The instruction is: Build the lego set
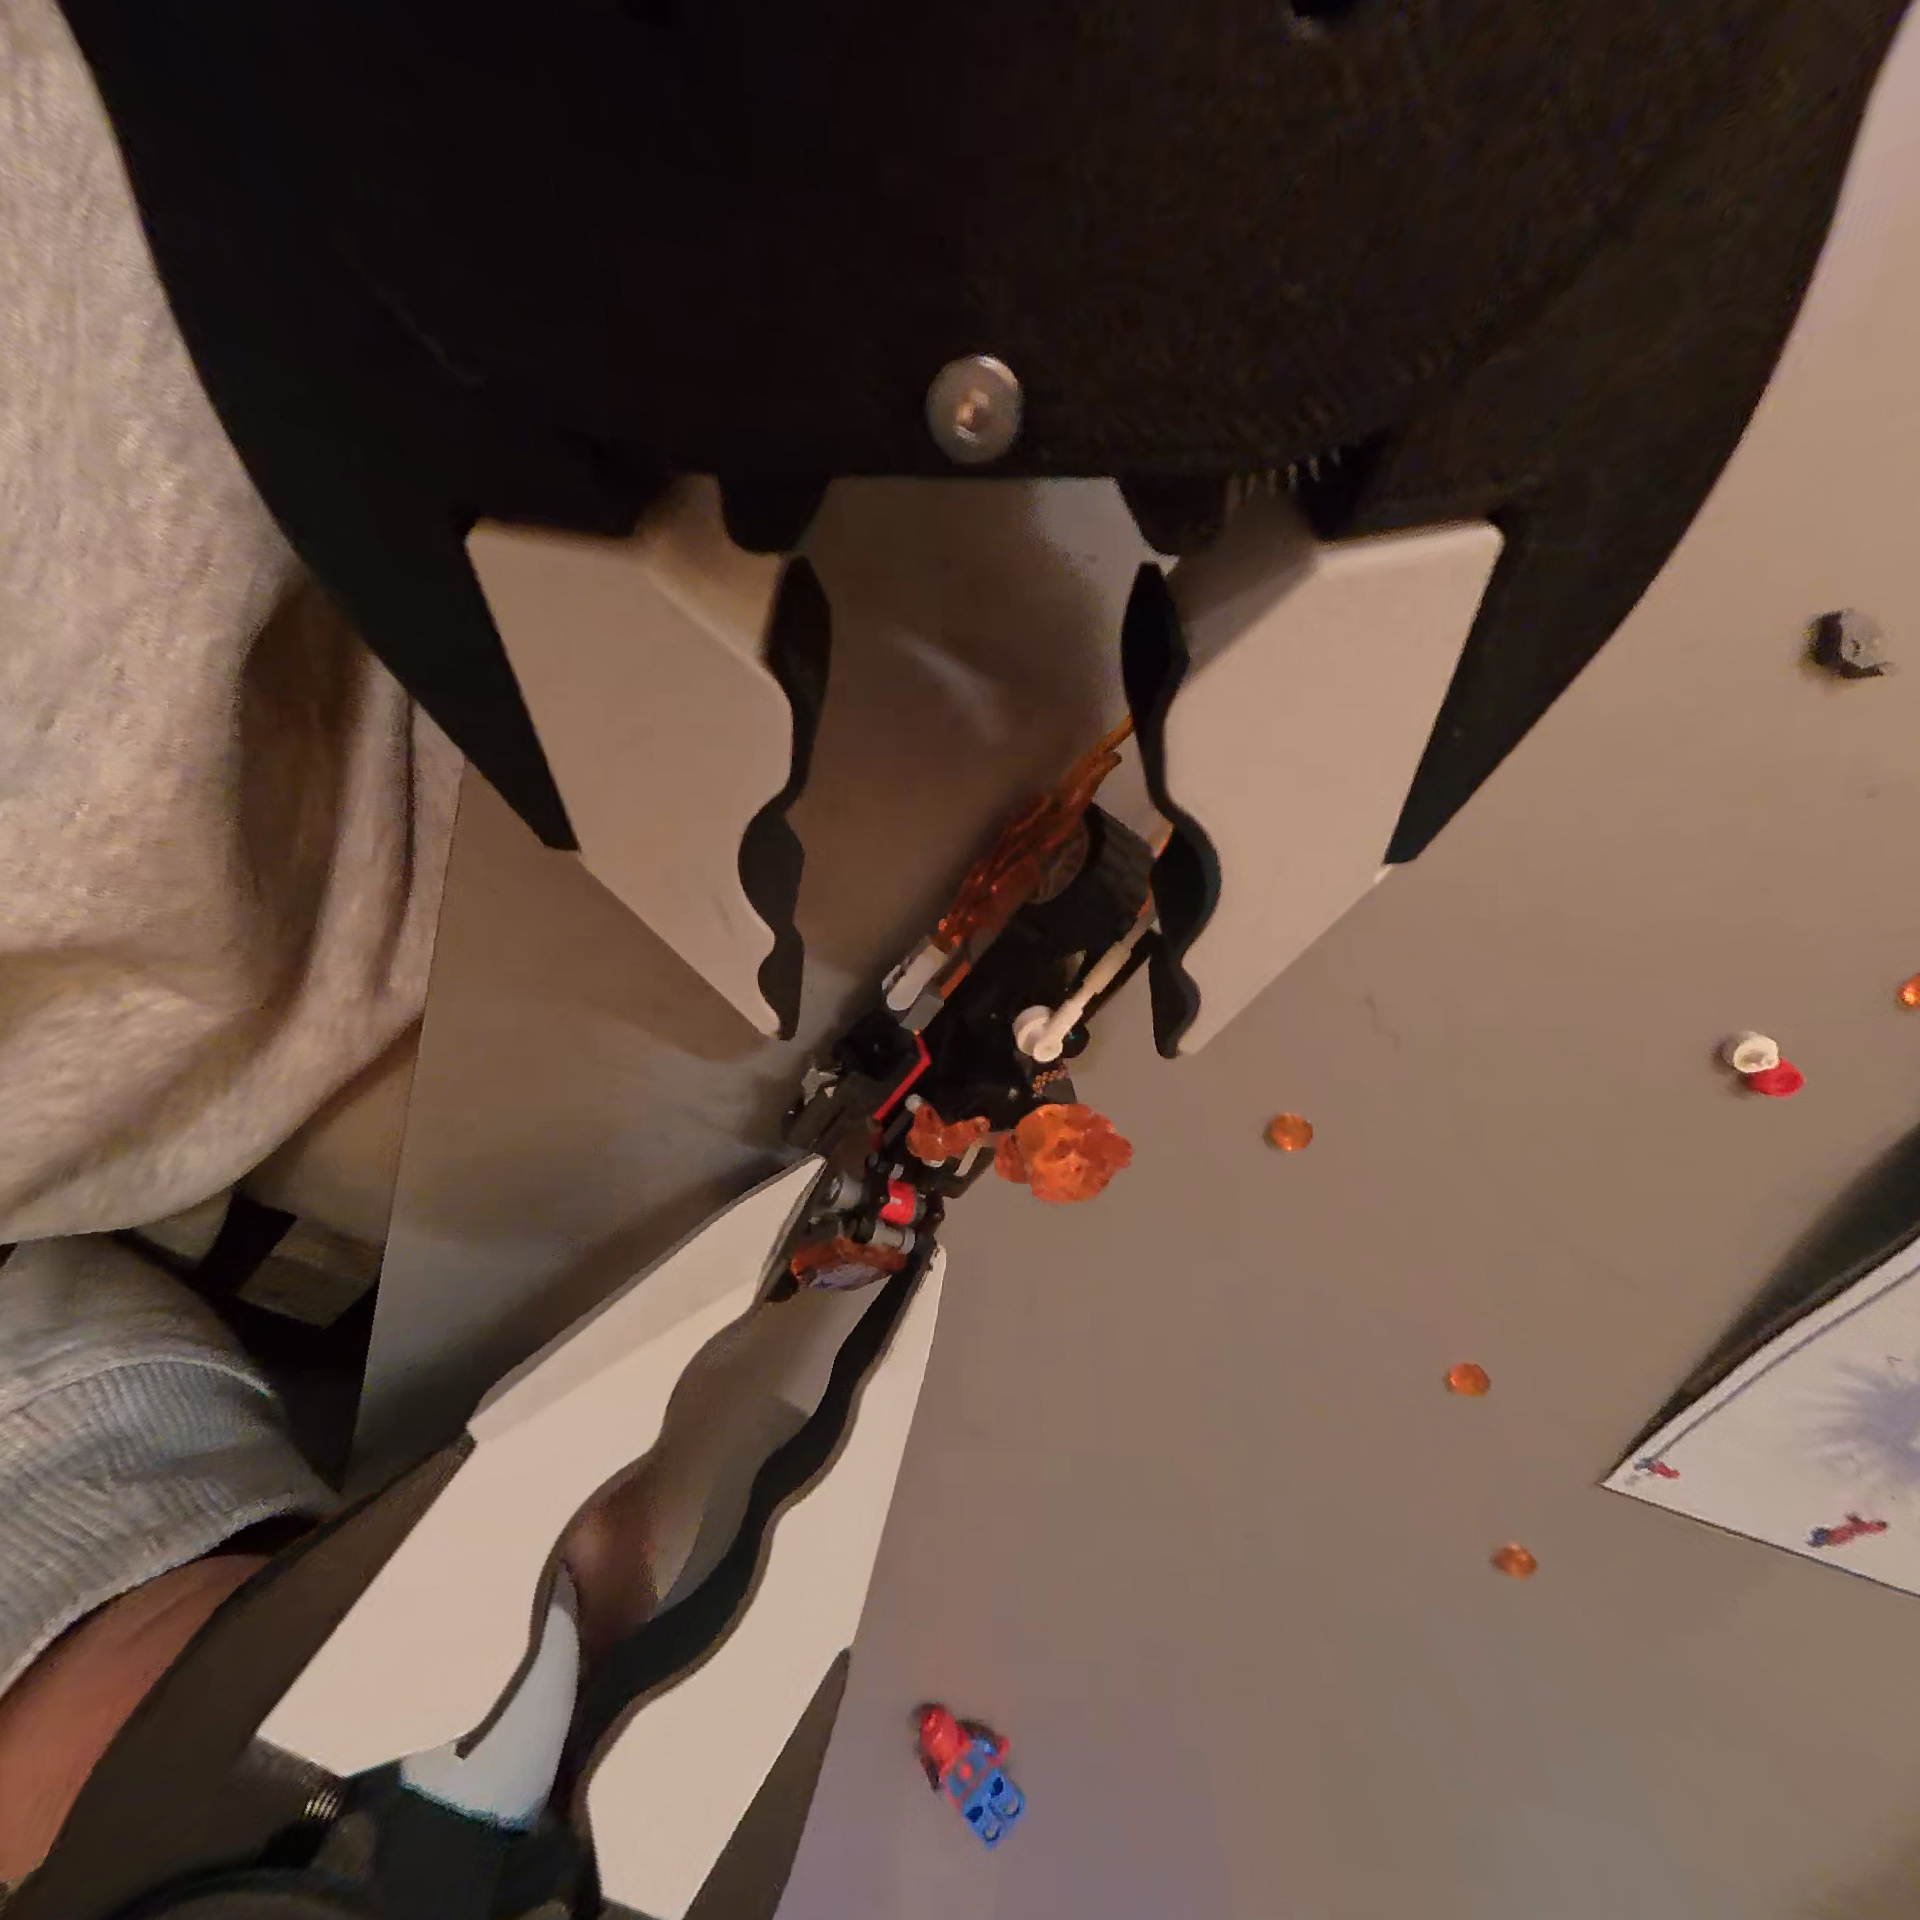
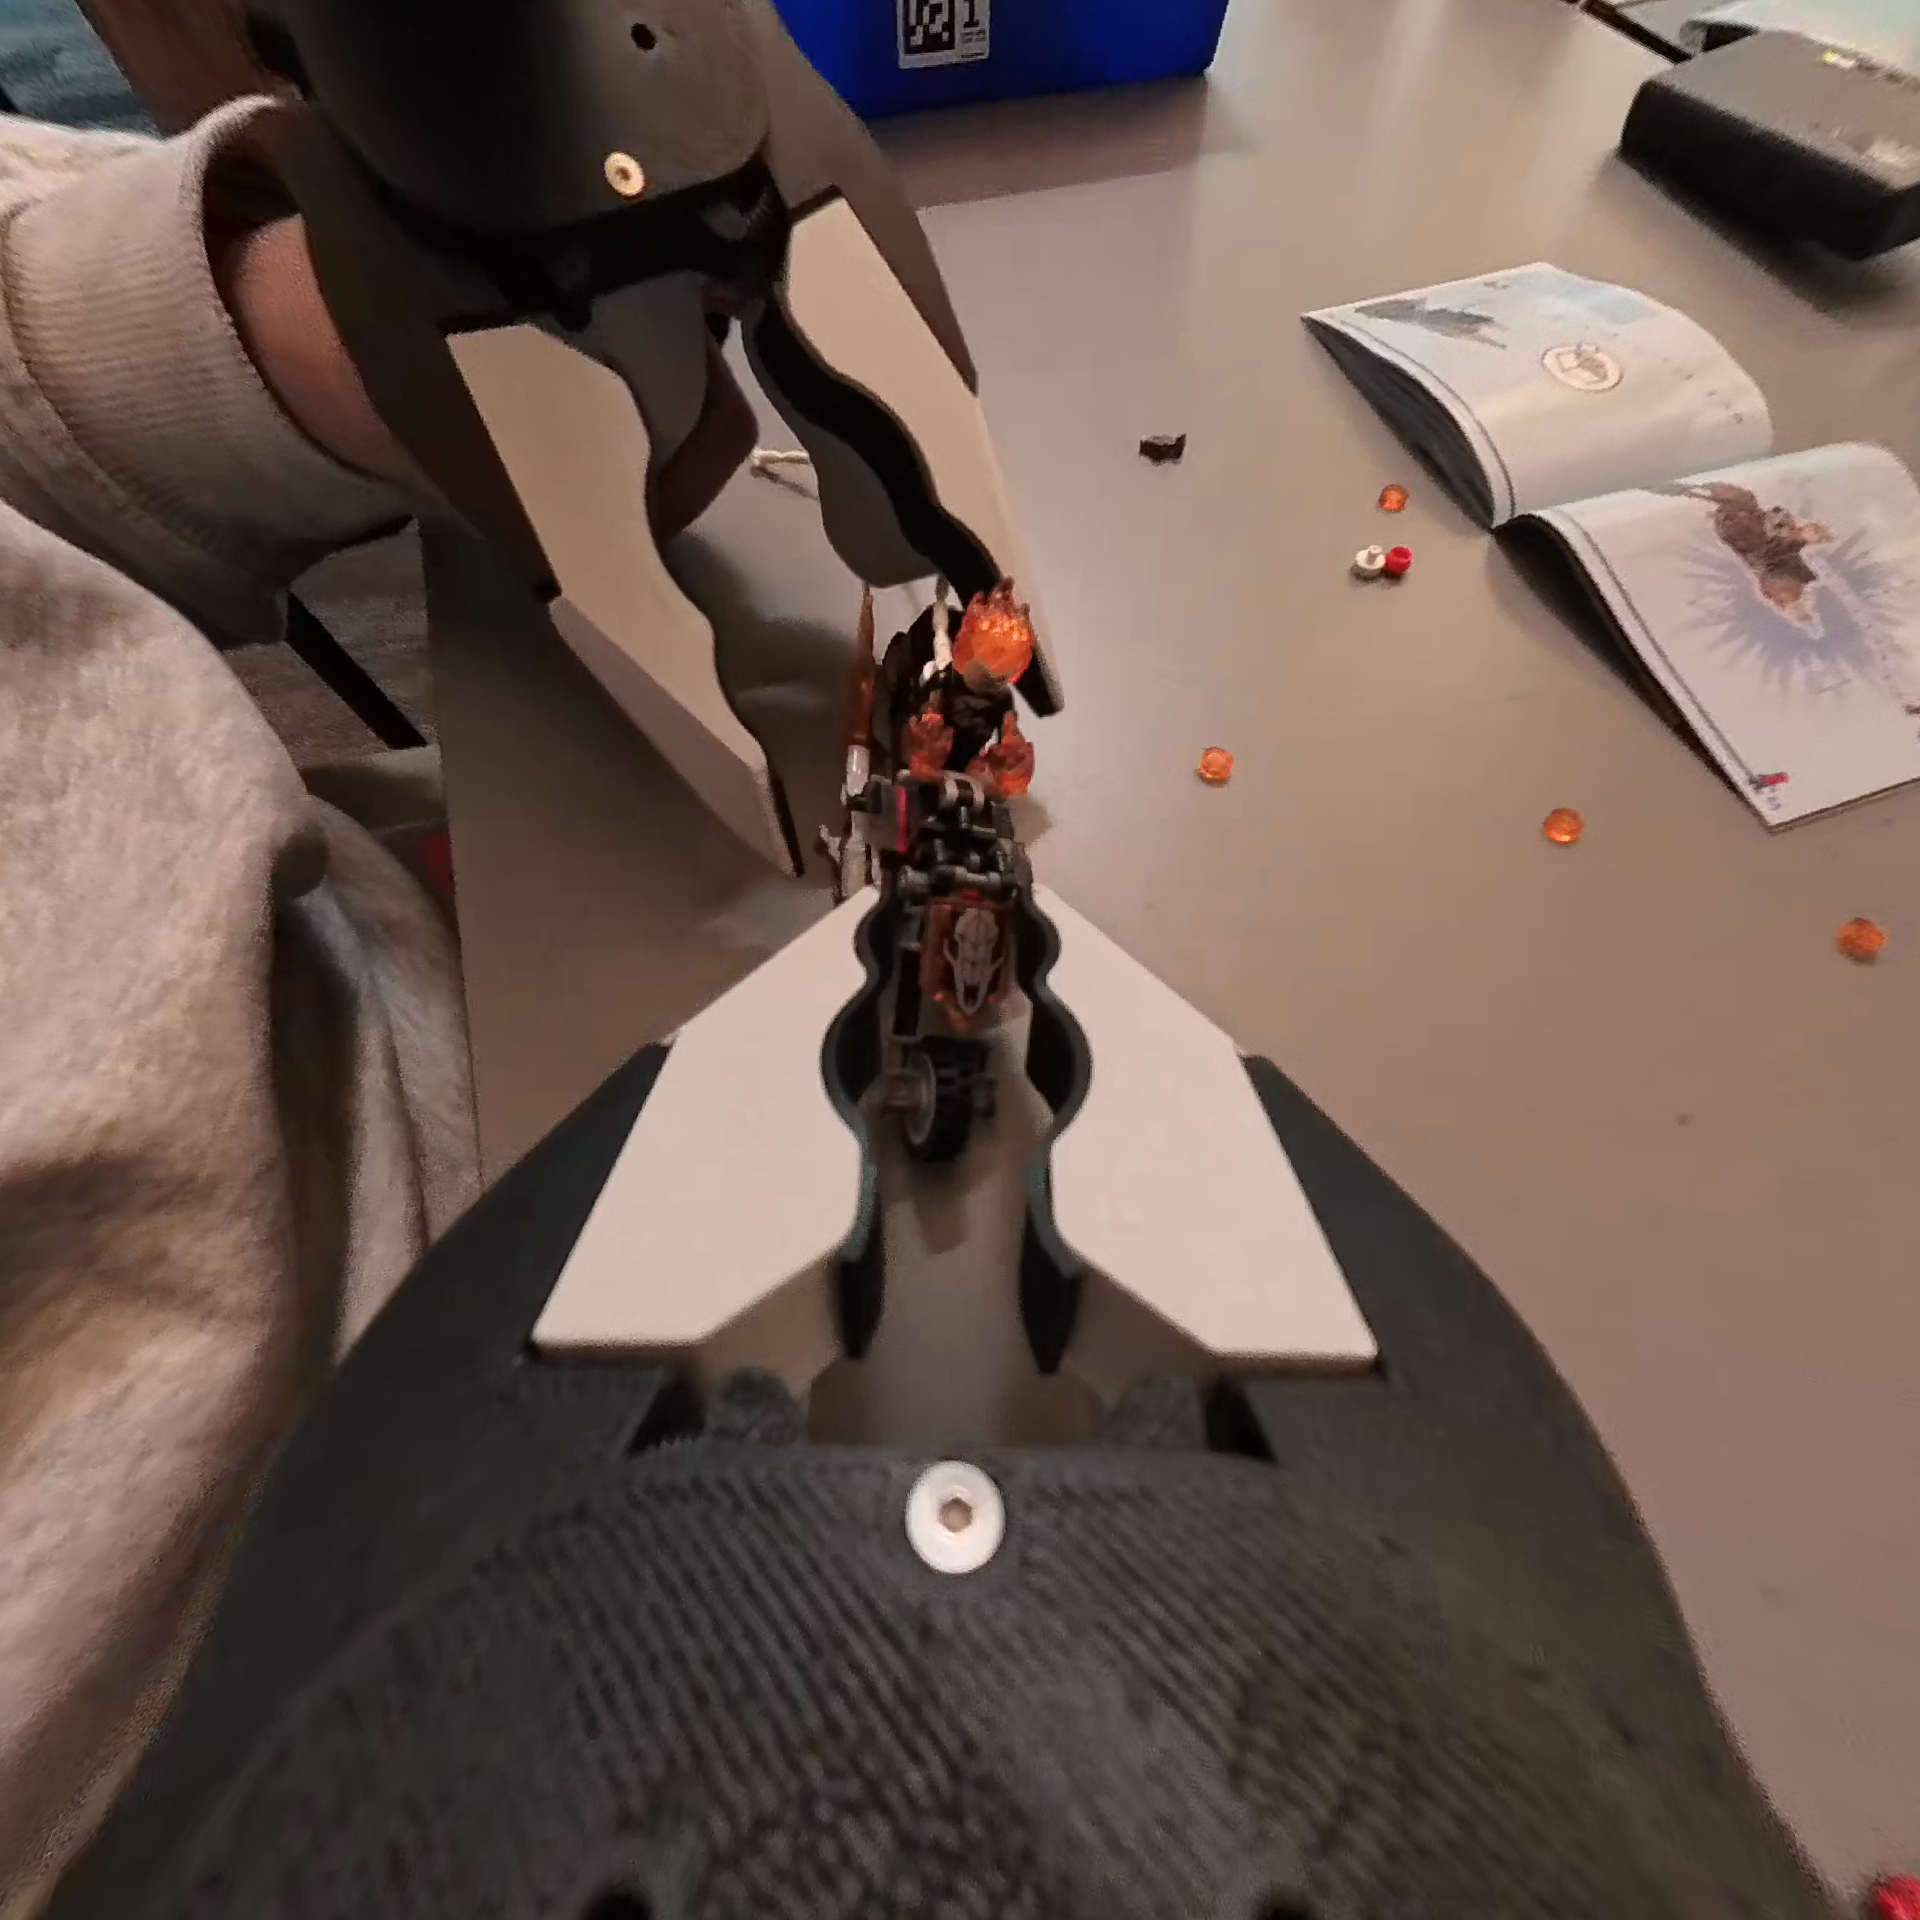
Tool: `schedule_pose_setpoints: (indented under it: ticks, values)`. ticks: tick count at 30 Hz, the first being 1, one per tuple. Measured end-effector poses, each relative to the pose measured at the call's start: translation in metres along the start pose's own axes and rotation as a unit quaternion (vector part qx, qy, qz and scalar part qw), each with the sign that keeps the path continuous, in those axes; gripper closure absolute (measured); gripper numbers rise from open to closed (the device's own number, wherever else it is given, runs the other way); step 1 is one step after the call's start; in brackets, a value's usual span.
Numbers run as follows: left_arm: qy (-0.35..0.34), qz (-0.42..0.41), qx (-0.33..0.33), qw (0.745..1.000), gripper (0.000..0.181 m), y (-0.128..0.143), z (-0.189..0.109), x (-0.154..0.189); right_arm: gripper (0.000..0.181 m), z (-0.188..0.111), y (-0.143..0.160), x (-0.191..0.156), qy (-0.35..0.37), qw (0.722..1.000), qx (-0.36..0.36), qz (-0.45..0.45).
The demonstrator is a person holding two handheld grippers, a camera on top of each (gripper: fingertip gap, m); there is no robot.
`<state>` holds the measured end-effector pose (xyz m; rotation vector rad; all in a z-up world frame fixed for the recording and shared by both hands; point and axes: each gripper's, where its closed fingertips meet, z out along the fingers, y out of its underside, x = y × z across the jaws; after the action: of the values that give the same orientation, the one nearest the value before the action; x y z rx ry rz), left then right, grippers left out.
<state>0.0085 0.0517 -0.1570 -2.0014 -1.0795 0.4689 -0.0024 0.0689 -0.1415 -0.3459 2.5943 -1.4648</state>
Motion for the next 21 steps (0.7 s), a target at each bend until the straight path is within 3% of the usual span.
schedule_pose_setpoints:
  ticks: [8, 21]
  values:
    - [0.042, -0.057, 0.017, 0.997, 0.117, -0.0029, -0.0035, 0.0026, 0.161, 0.0015, -0.0009, -0.0040, 0.029, 0.995, 0.002, -0.092]
    - [0.038, -0.048, 0.006, 0.998, 0.126, -0.0005, -0.0013, 0.0035, 0.161, 0.0020, -0.0001, -0.0046, 0.035, 0.994, 0.001, -0.106]
